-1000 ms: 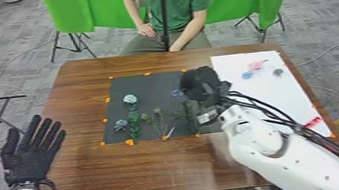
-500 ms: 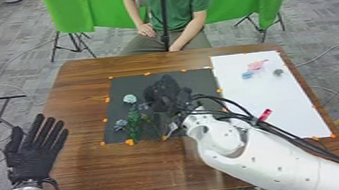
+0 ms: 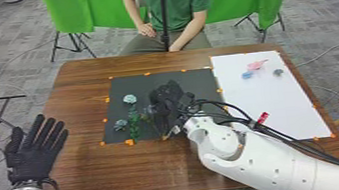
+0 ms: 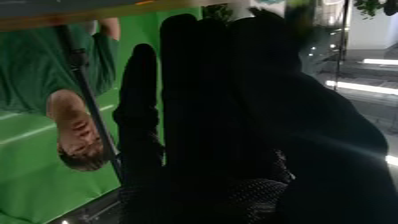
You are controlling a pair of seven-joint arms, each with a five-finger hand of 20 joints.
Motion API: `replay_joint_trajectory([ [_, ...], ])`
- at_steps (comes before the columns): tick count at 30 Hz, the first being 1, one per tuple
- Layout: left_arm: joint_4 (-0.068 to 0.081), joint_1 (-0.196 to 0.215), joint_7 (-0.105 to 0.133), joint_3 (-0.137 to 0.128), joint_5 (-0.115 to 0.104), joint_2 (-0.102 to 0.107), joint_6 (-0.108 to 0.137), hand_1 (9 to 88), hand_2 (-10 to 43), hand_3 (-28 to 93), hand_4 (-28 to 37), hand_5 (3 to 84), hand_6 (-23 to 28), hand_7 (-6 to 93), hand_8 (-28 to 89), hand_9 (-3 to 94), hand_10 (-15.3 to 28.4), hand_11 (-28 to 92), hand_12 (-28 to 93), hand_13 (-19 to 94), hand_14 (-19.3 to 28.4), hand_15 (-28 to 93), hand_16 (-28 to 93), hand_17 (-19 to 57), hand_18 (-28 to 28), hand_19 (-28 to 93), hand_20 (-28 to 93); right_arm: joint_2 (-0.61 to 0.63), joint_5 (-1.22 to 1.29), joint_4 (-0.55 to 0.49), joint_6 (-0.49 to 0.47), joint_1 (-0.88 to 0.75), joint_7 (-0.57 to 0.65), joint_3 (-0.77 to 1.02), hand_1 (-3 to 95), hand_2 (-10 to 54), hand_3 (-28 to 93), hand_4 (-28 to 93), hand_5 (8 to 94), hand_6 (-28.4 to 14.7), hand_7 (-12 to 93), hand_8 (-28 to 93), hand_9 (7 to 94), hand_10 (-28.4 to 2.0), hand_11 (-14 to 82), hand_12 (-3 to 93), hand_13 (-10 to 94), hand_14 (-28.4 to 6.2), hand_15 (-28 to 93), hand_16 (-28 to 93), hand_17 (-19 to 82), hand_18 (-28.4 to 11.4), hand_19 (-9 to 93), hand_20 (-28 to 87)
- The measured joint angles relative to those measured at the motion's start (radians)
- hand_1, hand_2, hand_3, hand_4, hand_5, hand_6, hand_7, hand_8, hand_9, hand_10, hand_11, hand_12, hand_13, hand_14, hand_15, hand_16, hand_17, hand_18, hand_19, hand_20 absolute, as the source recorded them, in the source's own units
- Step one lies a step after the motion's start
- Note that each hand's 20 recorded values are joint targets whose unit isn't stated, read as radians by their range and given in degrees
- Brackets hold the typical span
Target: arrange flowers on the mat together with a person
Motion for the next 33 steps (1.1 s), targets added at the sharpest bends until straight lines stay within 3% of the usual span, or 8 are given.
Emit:
replay_joint_trajectory([
  [7, 0.000, 0.000, -0.004, -0.002, 0.000, 0.000, 0.000, 24.4, 12.7, 70, -28.3, 41.8, 6.7, 5.9, -9, 37.1, 13.1, 14, 6, 27, 14.0, 27, -7, -2.5, 11.0, 23, 11, 0.002, 0.018, -0.004, -0.003, -0.022, 0.003, 0.011, 63.7, -9.5, 64, -28, 63.4, 2.9, 23, -7, 64.0, -8.4, 11.2, 15.3, 65, -3.1, 20, 40, 30, -13.5, 59, 33],
  [12, 0.001, 0.000, -0.007, -0.004, 0.000, 0.000, 0.000, 24.4, 12.6, 70, -28.3, 41.7, 6.7, 5.9, -9, 37.0, 13.1, 14, 6, 27, 14.0, 27, -7, -2.5, 11.0, 23, 11, 0.003, 0.030, -0.014, -0.005, -0.047, 0.004, 0.046, 63.2, -9.5, 65, -28, 61.1, 3.4, 21, -14, 61.3, -8.3, 10.3, 14.9, 64, -3.3, 19, 39, 29, -13.5, 59, 32],
  [16, 0.001, 0.000, -0.010, -0.006, 0.000, 0.000, 0.000, 24.4, 12.6, 70, -28.3, 41.7, 6.8, 5.8, -9, 37.0, 13.1, 14, 6, 27, 14.3, 27, -7, -2.4, 11.0, 23, 11, 0.013, 0.041, -0.054, -0.005, -0.077, 0.015, 0.099, 65.0, -9.5, 64, -28, 62.0, 4.6, 22, -15, 61.8, -6.0, 9.3, 14.0, 64, -3.4, 19, 39, 29, -13.3, 58, 31],
  [20, 0.000, 0.004, -0.011, -0.014, -0.002, -0.002, 0.000, 24.4, 12.6, 70, -28.3, 41.7, 6.8, 5.8, -9, 37.0, 13.1, 14, 6, 27, 14.0, 27, -7, -2.4, 11.0, 23, 11, 0.032, 0.066, -0.116, -0.003, -0.104, 0.022, 0.154, 64.5, -9.5, 64, -28, 62.0, 5.0, 21, -15, 61.5, -5.6, 8.8, 13.6, 63, -3.4, 18, 38, 29, -12.8, 56, 31],
  [28, 0.000, 0.009, -0.007, -0.018, -0.002, -0.003, -0.001, 24.5, 12.4, 70, -28.3, 41.6, 6.7, 5.6, -9, 37.0, 13.0, 14, 6, 28, 13.5, 26, -7, -2.3, 10.9, 23, 11, 0.076, 0.287, -0.265, 0.024, -0.198, -0.011, 0.337, 48.7, -4.8, 73, -27, 58.9, 2.4, 19, -12, 58.9, -7.5, 8.4, 12.9, 60, -7.6, 18, 25, 28, -12.8, 45, 27],
  [33, -0.002, 0.015, 0.001, -0.023, -0.005, -0.003, -0.001, 24.5, 12.3, 70, -28.3, 41.6, 6.6, 5.6, -9, 37.1, 13.0, 14, 6, 28, 13.4, 25, -7, -2.2, 10.9, 23, 11, 0.109, 0.570, -0.336, 0.016, -0.312, -0.171, 0.528, 39.4, 0.1, 73, -25, 57.2, 1.6, 19, -14, 56.2, -8.2, 7.6, 12.3, 47, -8.1, 14, 19, 26, -11.9, 31, 25],
])
